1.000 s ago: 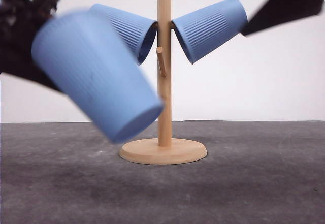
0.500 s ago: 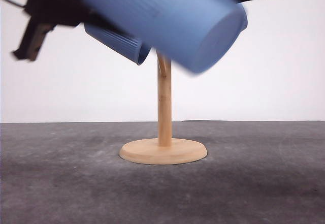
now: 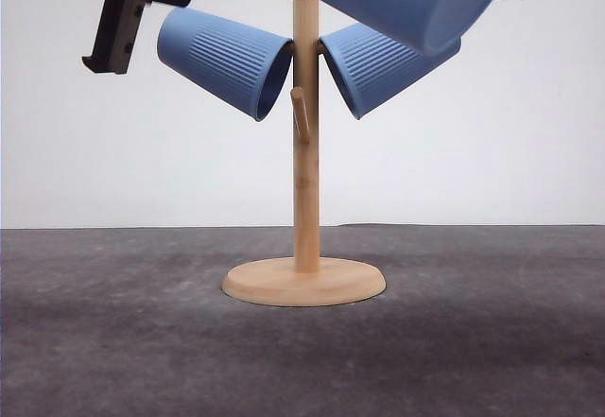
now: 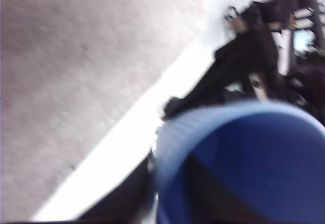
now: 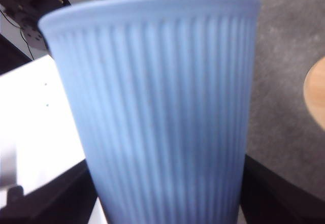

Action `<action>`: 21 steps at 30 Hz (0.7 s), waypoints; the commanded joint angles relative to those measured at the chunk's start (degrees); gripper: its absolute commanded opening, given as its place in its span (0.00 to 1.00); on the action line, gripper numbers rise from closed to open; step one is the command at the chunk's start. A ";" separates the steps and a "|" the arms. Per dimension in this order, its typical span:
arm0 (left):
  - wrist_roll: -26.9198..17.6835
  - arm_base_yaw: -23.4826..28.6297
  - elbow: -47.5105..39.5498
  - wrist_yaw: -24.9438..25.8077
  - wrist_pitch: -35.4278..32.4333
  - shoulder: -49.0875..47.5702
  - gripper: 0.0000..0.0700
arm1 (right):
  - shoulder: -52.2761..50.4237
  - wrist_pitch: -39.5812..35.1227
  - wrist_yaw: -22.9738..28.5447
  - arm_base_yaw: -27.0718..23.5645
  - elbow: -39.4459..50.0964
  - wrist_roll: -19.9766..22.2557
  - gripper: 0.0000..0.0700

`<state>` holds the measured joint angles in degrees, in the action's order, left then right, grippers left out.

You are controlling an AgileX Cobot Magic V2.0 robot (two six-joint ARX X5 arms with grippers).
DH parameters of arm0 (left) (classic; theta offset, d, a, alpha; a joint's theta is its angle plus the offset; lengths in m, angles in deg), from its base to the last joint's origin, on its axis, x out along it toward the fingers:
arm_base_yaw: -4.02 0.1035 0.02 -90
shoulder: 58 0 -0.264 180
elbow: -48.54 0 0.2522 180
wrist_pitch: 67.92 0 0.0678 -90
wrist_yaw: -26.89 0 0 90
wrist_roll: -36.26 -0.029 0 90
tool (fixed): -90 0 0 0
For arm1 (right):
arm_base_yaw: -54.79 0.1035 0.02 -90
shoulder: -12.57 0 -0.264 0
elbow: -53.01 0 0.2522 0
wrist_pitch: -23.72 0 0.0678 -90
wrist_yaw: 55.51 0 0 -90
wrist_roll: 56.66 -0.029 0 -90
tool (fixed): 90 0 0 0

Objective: Place three cups

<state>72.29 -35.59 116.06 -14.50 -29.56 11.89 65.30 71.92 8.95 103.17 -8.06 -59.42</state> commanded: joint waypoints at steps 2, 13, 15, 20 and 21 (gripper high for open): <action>-1.27 0.42 1.27 2.33 -0.41 0.24 0.75 | 0.33 1.41 -2.77 0.06 -0.28 -11.63 0.61; -9.13 11.34 1.27 1.60 4.06 -8.70 0.97 | 0.83 6.91 -15.80 -2.69 -0.28 -38.28 0.61; -11.40 14.36 1.27 0.71 6.75 -10.99 0.97 | 1.80 5.78 -19.08 -4.10 -0.28 -43.65 0.61; -16.69 20.33 1.27 -3.19 13.25 -16.09 0.96 | 6.58 -2.33 -28.09 -8.53 -0.28 -58.57 0.61; -17.30 21.12 1.27 -3.64 14.03 -16.86 0.97 | 7.82 -4.66 -30.08 -9.45 -0.28 -61.43 0.61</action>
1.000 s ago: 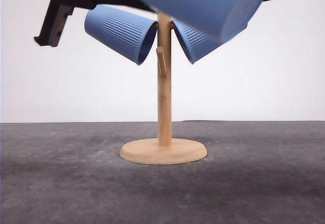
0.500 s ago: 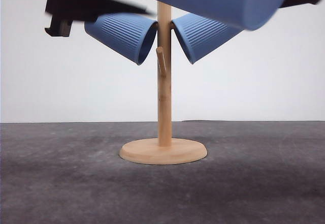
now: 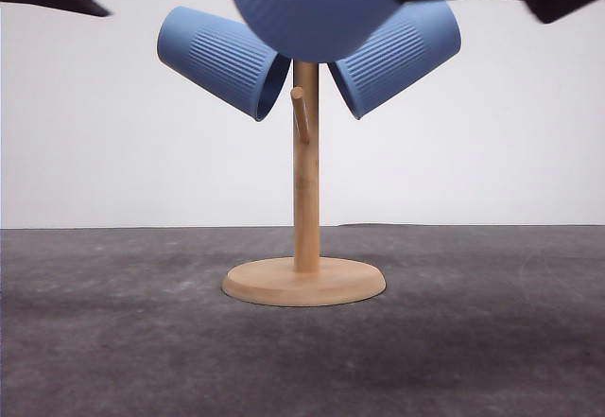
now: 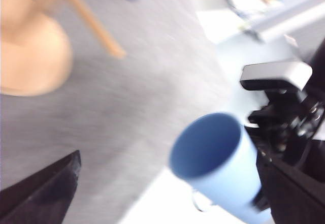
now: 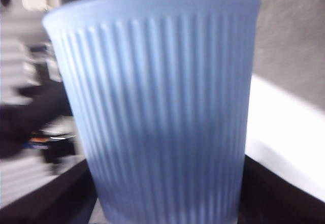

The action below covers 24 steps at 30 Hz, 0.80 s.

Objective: Place three cups

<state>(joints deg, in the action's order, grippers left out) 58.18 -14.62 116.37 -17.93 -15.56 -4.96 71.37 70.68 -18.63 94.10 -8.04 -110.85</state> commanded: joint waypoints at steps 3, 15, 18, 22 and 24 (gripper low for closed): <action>-4.20 2.15 0.96 -0.39 1.32 -1.89 0.96 | 6.42 -10.94 -6.59 -2.75 -0.31 -18.23 0.61; -5.03 4.34 0.96 -0.42 0.97 -3.57 0.96 | 19.88 -31.02 -7.29 -8.86 -0.31 -32.81 0.61; -5.05 4.49 0.96 -0.41 0.65 -3.57 0.96 | 22.02 -33.94 -7.01 -9.49 -0.31 -34.00 0.61; -5.45 4.55 0.96 -0.41 0.65 -3.57 0.96 | 24.29 -36.70 -6.53 -10.19 -0.31 -34.45 0.61; -5.43 4.55 0.96 -0.41 0.69 -3.57 0.96 | 25.22 -37.41 -5.93 -10.55 -0.31 -34.58 0.61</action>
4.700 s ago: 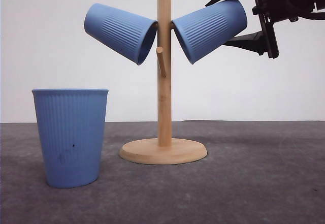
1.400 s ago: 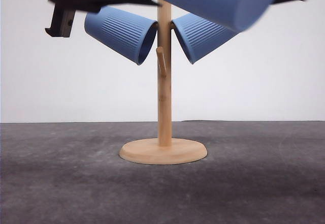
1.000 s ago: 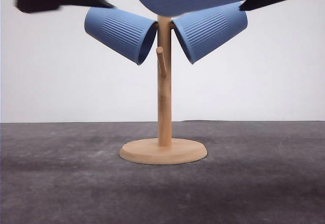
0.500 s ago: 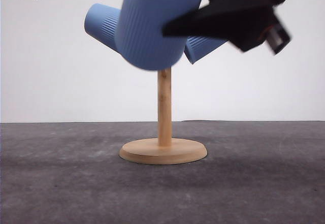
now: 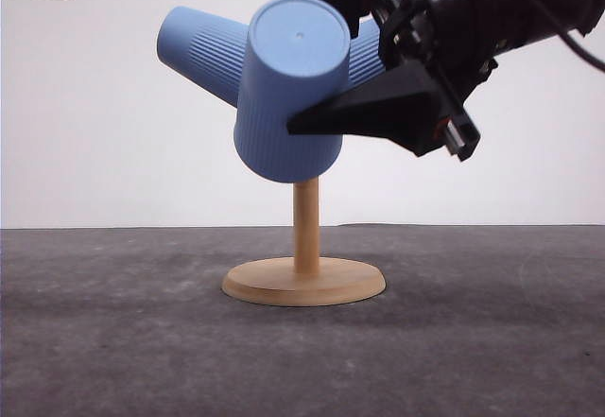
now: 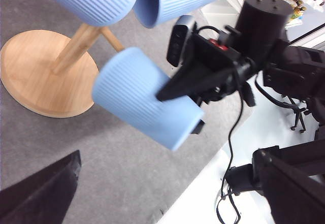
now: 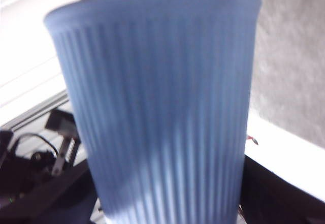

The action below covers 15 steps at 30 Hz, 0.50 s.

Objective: Place three cups

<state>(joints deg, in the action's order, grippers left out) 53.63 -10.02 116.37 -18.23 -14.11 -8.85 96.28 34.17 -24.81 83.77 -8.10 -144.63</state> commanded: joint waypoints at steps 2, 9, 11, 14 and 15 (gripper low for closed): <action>-0.87 -0.04 0.96 -0.11 -0.63 0.33 0.96 | 0.98 -1.00 1.49 -0.59 -0.24 -0.76 0.61; -0.89 -0.04 0.96 -0.11 -0.61 0.33 0.96 | 1.05 -1.66 5.15 -1.86 -0.24 -0.31 0.61; -0.90 -0.04 0.96 -0.11 -0.61 0.33 0.96 | 1.05 -2.53 5.22 -2.17 -0.24 -0.33 0.64; -0.87 -0.04 0.96 -0.11 -0.61 0.33 0.96 | 1.05 -3.08 5.18 -2.17 -0.24 -0.37 0.77; -0.87 -0.04 0.96 -0.09 -0.60 0.33 0.96 | 1.05 -3.06 5.15 -2.16 -0.24 -0.36 0.79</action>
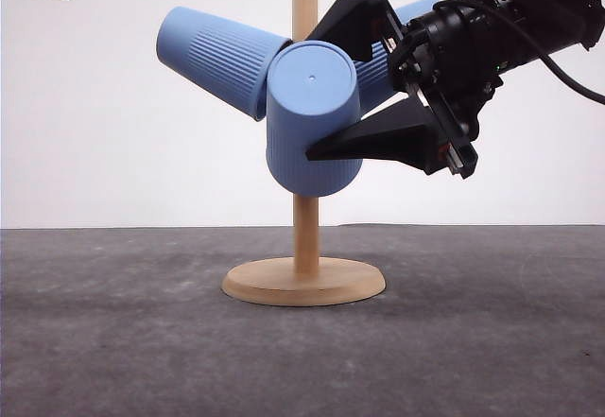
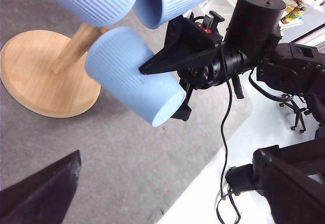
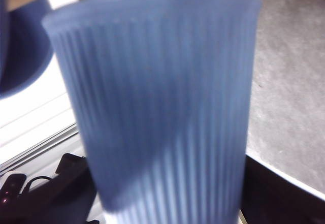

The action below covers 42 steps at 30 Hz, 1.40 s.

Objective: Place three cups

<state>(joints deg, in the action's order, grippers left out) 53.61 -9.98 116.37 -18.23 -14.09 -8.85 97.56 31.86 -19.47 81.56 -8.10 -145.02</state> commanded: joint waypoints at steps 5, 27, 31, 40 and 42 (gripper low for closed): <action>-0.83 -0.09 0.96 -0.09 -0.27 0.33 0.96 | -0.24 -0.65 -1.24 0.06 -0.24 0.47 0.80; -0.87 -0.09 0.96 -0.29 0.74 0.33 0.96 | -17.76 31.67 2.14 0.47 -0.24 42.61 0.83; -0.88 -0.02 0.96 -1.44 0.73 0.33 0.96 | -26.10 41.26 17.11 0.47 -0.24 62.15 0.83; -2.12 0.11 0.96 -17.46 1.60 0.33 0.96 | -39.50 46.05 60.81 -0.39 -0.24 88.71 0.83; -3.33 0.11 0.96 -22.38 1.48 0.33 0.96 | -40.86 44.41 63.97 -1.31 -0.24 91.28 0.83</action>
<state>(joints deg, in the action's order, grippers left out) 52.12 -9.87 116.37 -38.41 -12.12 -8.85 56.39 77.06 42.84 80.19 -8.04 -59.86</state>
